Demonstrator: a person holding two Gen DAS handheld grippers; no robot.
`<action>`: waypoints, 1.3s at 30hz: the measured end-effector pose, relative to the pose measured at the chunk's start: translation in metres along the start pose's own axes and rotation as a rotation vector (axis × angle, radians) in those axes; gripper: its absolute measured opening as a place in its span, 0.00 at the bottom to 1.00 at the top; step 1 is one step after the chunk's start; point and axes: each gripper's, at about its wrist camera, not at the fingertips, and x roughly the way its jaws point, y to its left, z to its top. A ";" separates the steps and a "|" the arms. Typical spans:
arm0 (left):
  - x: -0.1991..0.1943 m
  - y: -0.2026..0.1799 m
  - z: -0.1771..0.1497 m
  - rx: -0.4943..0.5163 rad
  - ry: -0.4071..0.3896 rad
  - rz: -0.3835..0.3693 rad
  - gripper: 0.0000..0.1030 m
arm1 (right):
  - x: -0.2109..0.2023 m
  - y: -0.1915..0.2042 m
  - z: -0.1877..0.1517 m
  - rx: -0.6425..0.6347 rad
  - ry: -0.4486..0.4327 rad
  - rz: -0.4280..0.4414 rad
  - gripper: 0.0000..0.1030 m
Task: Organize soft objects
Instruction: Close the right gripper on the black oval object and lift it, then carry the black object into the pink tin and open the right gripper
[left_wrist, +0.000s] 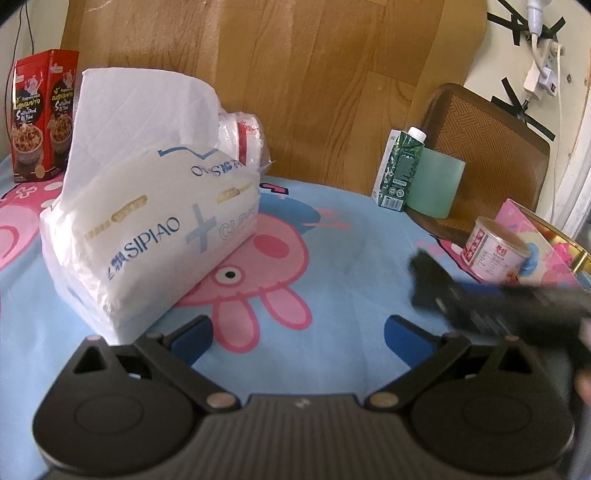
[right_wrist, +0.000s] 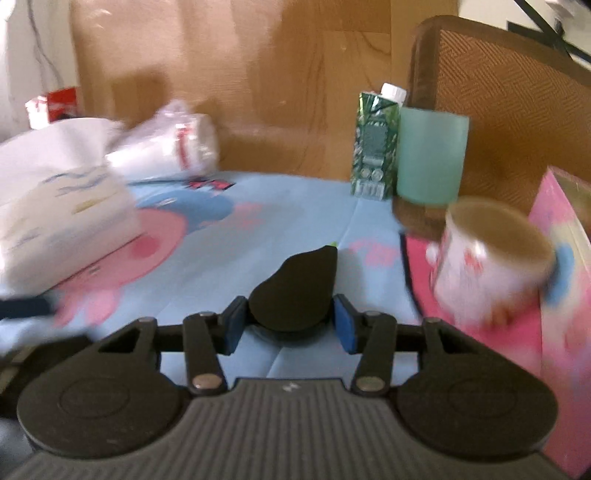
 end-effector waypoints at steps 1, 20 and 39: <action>0.000 -0.001 0.000 0.003 0.000 -0.003 1.00 | -0.013 0.002 -0.008 -0.004 0.000 0.023 0.51; -0.023 -0.086 -0.016 0.091 0.262 -0.472 0.81 | -0.138 -0.002 -0.119 -0.069 -0.111 -0.103 0.55; -0.052 -0.244 0.012 0.415 0.205 -0.672 0.51 | -0.211 -0.050 -0.111 0.075 -0.481 -0.212 0.50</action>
